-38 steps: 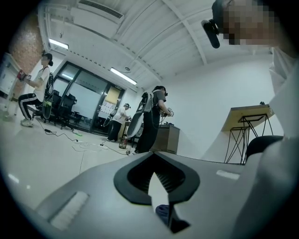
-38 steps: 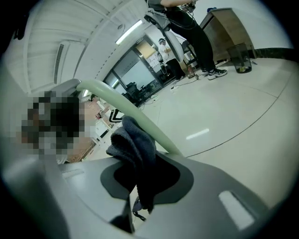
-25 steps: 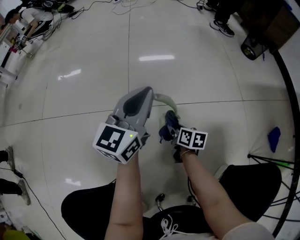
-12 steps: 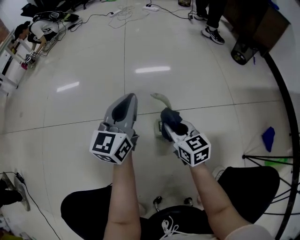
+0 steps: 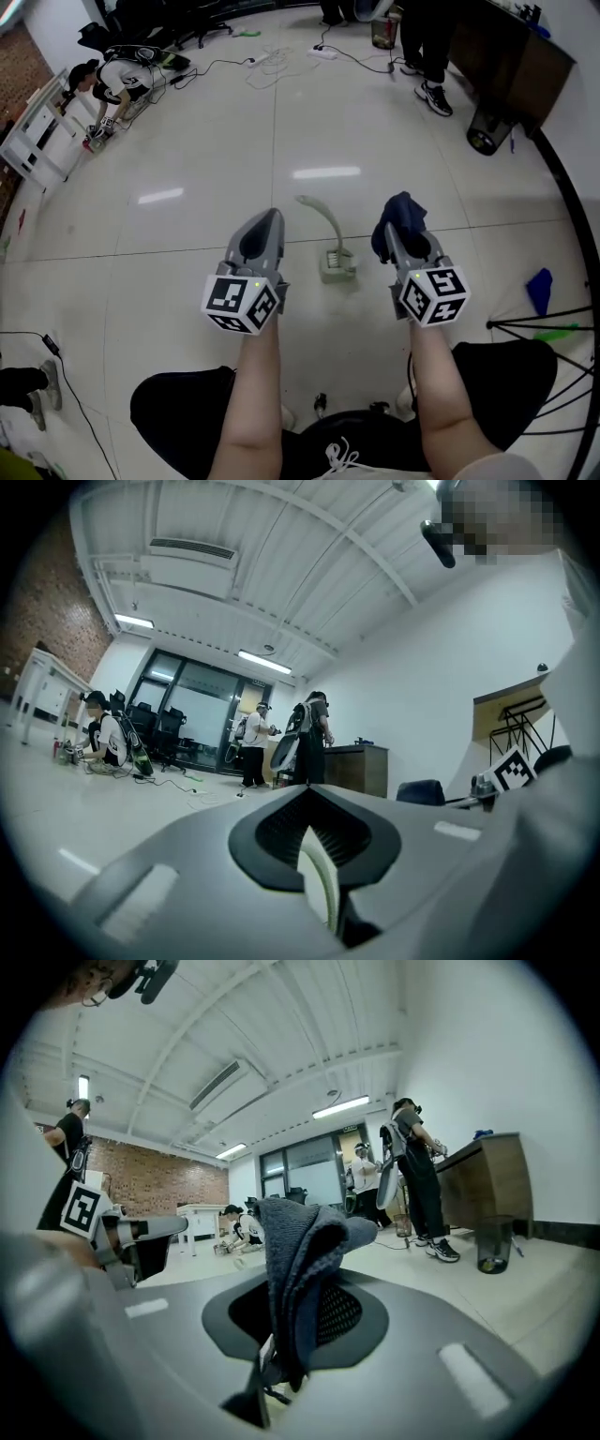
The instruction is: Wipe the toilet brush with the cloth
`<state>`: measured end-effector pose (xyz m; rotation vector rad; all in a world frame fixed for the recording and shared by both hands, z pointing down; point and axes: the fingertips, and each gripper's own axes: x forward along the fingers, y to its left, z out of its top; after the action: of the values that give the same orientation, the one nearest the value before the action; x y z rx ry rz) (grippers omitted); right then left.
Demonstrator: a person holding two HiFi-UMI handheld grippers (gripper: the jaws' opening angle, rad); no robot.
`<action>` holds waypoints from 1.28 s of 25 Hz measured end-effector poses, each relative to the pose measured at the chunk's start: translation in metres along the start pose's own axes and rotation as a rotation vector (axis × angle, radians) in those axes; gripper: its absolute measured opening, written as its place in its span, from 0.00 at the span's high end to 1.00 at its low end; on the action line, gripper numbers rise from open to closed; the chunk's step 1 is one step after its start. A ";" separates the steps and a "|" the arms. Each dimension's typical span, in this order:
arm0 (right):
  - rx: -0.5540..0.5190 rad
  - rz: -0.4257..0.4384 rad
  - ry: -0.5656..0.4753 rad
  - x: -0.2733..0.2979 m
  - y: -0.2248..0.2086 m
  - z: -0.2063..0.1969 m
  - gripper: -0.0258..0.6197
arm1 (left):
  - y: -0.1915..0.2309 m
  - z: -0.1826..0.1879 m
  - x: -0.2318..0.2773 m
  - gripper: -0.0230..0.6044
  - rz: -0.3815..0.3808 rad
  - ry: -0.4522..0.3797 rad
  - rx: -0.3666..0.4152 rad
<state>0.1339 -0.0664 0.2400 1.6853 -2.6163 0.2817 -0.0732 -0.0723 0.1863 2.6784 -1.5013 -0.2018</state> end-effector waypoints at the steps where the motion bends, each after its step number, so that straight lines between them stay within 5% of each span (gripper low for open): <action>1: 0.007 -0.013 0.002 -0.005 -0.004 -0.001 0.86 | -0.003 -0.002 -0.004 0.95 0.006 0.001 -0.006; 13: -0.160 -0.098 0.121 -0.041 0.000 -0.050 0.86 | -0.025 -0.050 -0.042 0.95 0.092 0.093 -0.006; 19: -0.179 -0.076 0.133 -0.043 0.008 -0.056 0.87 | -0.024 -0.085 -0.055 0.95 0.120 0.126 -0.092; 32: -0.159 -0.049 0.116 -0.041 0.015 -0.052 0.87 | -0.033 -0.083 -0.049 0.95 0.076 0.098 -0.087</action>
<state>0.1333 -0.0156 0.2841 1.6273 -2.4398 0.1602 -0.0584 -0.0134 0.2680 2.5202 -1.5259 -0.1268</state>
